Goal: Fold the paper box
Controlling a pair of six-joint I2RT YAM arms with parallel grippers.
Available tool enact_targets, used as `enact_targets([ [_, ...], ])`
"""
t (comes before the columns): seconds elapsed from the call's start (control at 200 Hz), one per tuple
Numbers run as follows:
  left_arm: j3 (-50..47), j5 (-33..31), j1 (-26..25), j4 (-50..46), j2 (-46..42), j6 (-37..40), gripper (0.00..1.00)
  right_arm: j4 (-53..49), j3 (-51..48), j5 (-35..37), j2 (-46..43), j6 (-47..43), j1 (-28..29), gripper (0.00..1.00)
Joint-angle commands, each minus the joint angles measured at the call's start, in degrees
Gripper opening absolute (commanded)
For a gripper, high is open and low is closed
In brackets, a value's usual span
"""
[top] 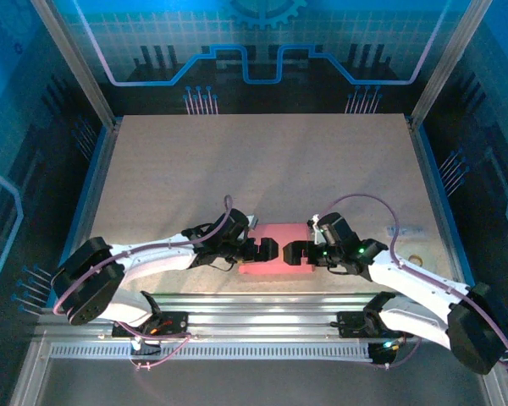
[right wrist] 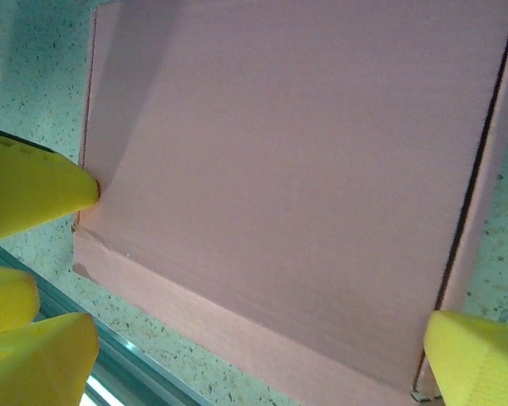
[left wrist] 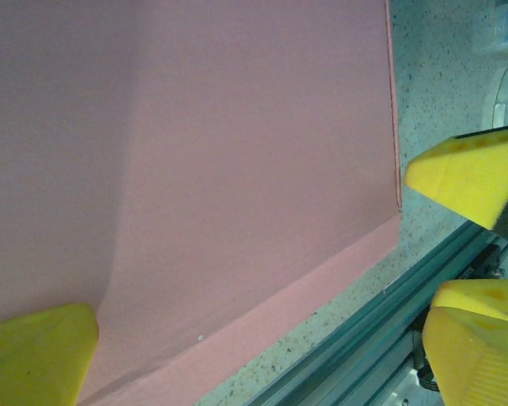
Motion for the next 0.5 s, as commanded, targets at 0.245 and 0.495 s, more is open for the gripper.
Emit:
enact_targets([
  [0.245, 0.89, -4.35, 2.09, -7.08, -10.11, 0.04, 0.99, -11.29, 4.45, 8.86, -9.30, 1.88, -0.44, 1.00],
  [0.495, -2.62, -5.18, 2.23, -7.21, -14.98, -1.80, 0.99, -14.51, 6.00, 11.81, -12.28, -0.72, -0.63, 1.00],
])
